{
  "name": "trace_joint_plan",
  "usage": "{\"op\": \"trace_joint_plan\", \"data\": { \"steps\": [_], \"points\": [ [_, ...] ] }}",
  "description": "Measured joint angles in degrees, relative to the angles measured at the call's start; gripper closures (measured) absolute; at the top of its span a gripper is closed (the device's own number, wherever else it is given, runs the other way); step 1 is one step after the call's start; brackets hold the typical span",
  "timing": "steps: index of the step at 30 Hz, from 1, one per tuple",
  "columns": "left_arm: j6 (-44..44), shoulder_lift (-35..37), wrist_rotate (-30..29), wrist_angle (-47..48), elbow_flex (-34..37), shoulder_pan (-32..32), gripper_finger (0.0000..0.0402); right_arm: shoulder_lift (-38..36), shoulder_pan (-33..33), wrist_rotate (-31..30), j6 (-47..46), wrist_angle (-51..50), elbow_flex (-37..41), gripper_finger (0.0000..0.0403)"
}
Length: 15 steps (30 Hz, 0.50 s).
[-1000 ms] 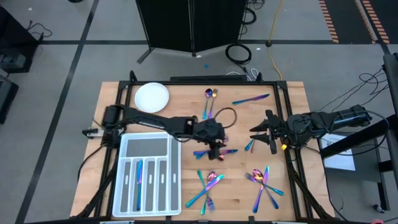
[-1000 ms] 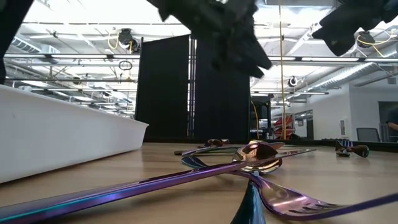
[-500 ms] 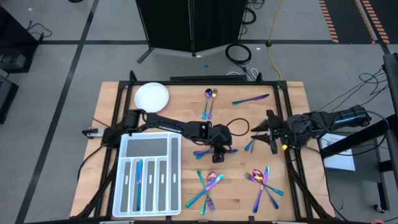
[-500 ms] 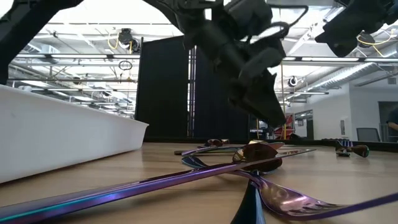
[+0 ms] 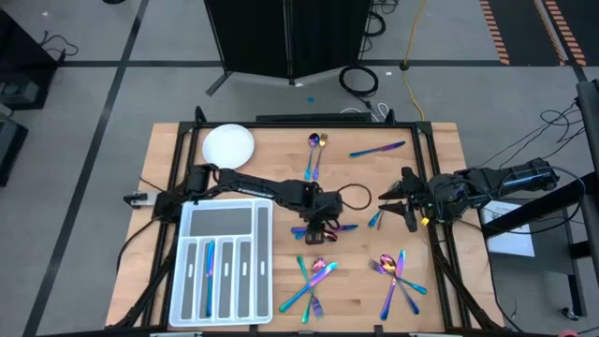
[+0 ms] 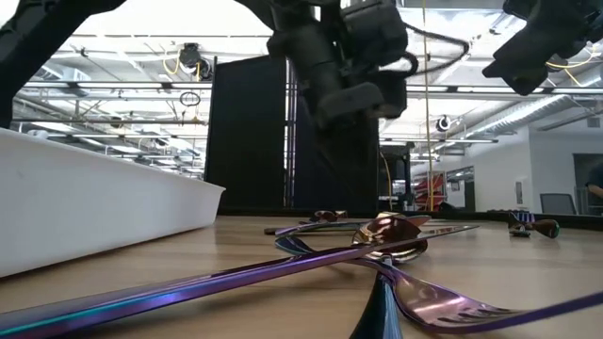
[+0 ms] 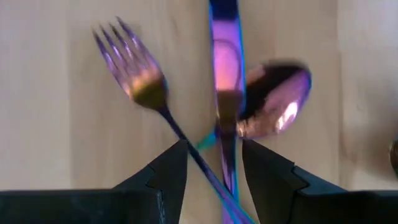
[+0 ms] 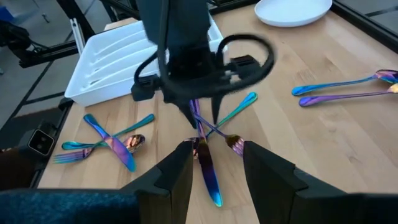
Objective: Sort silverware
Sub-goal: Put the iridescent blue knife in the silverware tray
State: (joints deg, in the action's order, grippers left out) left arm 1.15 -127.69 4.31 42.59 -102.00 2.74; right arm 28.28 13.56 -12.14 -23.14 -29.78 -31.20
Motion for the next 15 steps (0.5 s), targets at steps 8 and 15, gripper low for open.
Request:
{"op": "trace_joint_plan", "data": {
  "steps": [8, 15],
  "points": [
    [-0.07, -0.01, -2.29, -0.25, 0.59, 2.12, 0.0246, 0.01, 0.00, 0.00, -0.22, -0.06, 0.00, 0.0273],
    [-0.02, -0.27, -4.41, -0.33, 0.61, 2.25, 0.0246, 0.01, 0.00, 0.00, -0.22, -0.06, 0.00, 0.0273]
  ]
}}
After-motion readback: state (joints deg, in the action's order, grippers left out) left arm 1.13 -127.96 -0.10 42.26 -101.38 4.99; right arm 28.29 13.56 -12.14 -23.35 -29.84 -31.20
